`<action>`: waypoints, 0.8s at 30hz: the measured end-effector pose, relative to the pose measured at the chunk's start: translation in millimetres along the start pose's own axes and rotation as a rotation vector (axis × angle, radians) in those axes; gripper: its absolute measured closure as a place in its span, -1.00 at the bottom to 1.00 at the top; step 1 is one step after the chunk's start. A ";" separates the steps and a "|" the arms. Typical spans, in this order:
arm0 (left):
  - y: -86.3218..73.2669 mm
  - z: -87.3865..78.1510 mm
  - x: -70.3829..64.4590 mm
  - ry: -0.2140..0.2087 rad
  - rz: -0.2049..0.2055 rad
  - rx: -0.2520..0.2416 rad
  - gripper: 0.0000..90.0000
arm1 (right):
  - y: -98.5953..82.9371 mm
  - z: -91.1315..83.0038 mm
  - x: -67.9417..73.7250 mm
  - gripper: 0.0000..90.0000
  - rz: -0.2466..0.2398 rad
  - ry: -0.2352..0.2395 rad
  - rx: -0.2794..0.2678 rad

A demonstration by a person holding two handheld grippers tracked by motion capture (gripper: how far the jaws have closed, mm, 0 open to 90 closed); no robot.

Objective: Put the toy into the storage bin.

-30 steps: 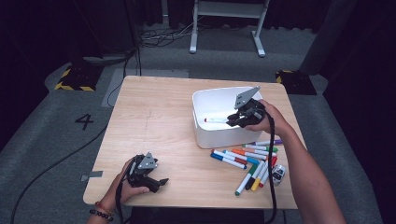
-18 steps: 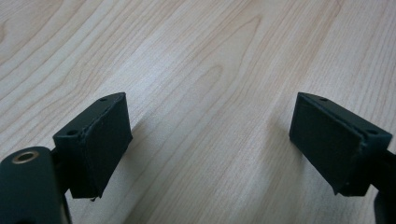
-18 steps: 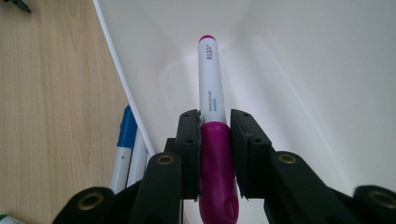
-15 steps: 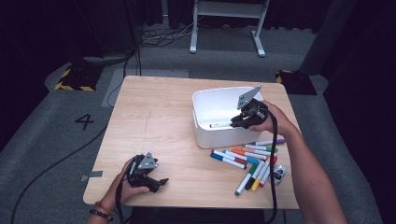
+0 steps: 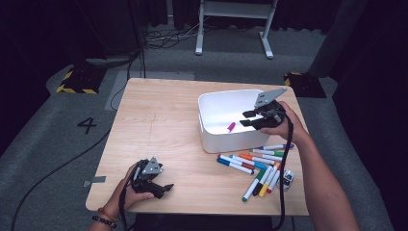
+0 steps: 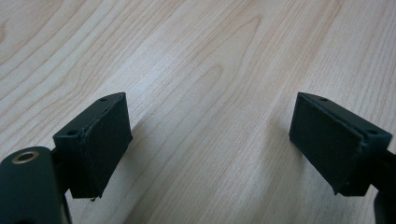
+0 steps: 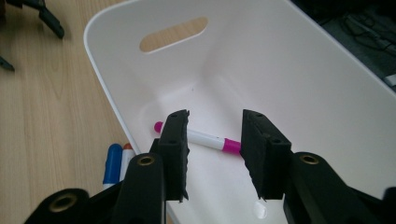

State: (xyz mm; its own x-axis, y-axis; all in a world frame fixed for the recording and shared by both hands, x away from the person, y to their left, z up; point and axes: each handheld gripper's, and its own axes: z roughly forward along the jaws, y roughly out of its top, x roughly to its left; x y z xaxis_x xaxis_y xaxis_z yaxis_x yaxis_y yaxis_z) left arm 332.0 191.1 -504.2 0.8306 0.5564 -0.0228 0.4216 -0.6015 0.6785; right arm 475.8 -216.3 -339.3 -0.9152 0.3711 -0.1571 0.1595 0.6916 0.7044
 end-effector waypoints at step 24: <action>0.0 0.0 0.0 0.001 0.000 0.000 -0.71 | -51.0 -32.7 86.0 0.23 -0.015 -0.019 -0.183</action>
State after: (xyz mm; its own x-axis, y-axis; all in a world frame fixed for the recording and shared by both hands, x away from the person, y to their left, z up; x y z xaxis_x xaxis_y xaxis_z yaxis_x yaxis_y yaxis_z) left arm 331.9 191.1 -504.2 0.8304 0.5567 -0.0223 0.4215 -0.6014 0.6787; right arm 376.8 -239.9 -366.2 -0.9095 0.3746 -0.1804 0.0744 0.5735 0.8158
